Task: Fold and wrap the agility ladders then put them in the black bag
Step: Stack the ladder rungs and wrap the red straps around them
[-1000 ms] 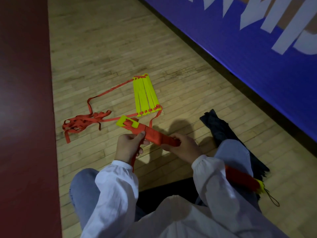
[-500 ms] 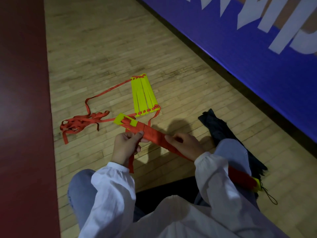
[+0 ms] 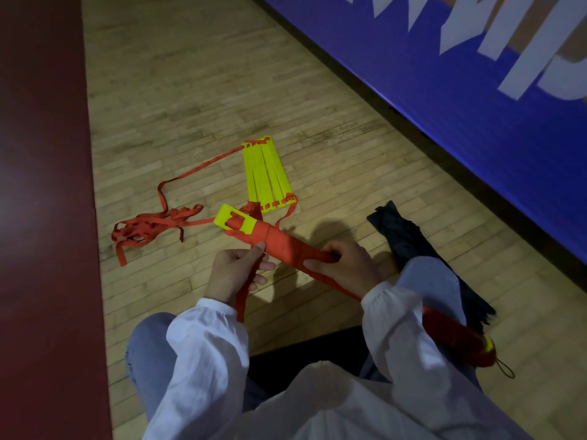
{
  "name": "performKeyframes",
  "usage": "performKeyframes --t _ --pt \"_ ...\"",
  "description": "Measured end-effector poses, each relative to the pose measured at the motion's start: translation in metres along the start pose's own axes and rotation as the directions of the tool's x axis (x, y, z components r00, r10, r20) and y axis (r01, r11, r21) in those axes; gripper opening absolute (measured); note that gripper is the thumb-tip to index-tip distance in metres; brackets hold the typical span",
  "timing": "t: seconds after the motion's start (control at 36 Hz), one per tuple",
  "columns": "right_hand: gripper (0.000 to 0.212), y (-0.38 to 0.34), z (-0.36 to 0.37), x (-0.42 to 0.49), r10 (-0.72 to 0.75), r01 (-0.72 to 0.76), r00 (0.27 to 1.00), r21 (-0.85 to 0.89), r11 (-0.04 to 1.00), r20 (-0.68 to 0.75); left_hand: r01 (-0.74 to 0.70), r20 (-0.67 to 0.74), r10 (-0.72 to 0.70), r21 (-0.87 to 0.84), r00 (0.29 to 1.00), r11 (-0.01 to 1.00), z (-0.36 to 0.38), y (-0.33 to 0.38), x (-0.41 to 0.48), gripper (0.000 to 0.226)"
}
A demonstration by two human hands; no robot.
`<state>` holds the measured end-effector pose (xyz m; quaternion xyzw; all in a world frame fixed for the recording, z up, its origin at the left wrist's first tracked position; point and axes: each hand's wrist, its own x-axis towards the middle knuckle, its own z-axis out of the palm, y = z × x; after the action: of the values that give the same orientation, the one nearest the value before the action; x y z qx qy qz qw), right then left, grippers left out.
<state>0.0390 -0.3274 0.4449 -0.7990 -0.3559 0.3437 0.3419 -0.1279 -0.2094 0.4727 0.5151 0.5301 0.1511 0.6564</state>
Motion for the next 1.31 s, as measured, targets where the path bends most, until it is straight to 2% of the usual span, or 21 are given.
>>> performKeyframes --t 0.17,0.33,0.5,0.64,0.75,0.83,1.03,1.19,1.31 --pt "0.033 -0.004 0.002 0.001 -0.021 0.014 0.996 -0.078 0.997 -0.087 0.014 -0.016 -0.014 0.013 1.000 1.000 0.010 0.004 -0.005 0.027" --pt "0.037 -0.007 0.006 0.000 -0.034 0.029 0.999 -0.106 0.994 -0.040 -0.015 -0.088 0.027 0.132 0.996 0.991 0.016 0.007 -0.002 0.038" --pt "0.039 -0.005 0.007 0.002 -0.066 0.064 0.998 -0.110 0.992 -0.017 -0.016 -0.120 0.034 0.147 0.992 0.989 0.016 0.008 -0.002 0.041" --pt "0.041 -0.003 0.007 0.003 -0.078 0.082 0.995 -0.066 0.994 0.057 0.007 -0.138 0.012 0.141 0.990 0.990 0.017 0.009 -0.003 0.036" --pt "0.039 -0.009 0.004 0.002 -0.034 0.029 0.989 0.040 0.999 0.147 0.007 -0.139 0.012 0.139 0.990 0.990 0.017 0.009 -0.004 0.034" --pt "0.050 -0.012 0.001 0.002 -0.018 0.013 0.984 0.030 0.999 0.177 0.008 -0.128 0.010 0.137 0.992 0.991 0.016 0.008 -0.004 0.032" --pt "0.059 -0.011 0.002 0.004 0.039 -0.073 0.945 0.092 0.993 0.326 0.018 -0.116 -0.005 0.115 0.993 0.993 0.016 0.007 -0.003 0.029" --pt "0.044 -0.006 0.008 0.005 0.040 -0.066 0.970 0.100 0.993 0.240 0.049 -0.033 -0.047 0.049 0.998 0.998 0.015 0.005 -0.003 0.030" --pt "0.043 -0.006 0.010 0.006 0.045 -0.064 0.982 0.098 0.993 0.183 -0.012 -0.020 0.014 0.100 1.000 0.995 0.016 0.004 0.000 0.025"
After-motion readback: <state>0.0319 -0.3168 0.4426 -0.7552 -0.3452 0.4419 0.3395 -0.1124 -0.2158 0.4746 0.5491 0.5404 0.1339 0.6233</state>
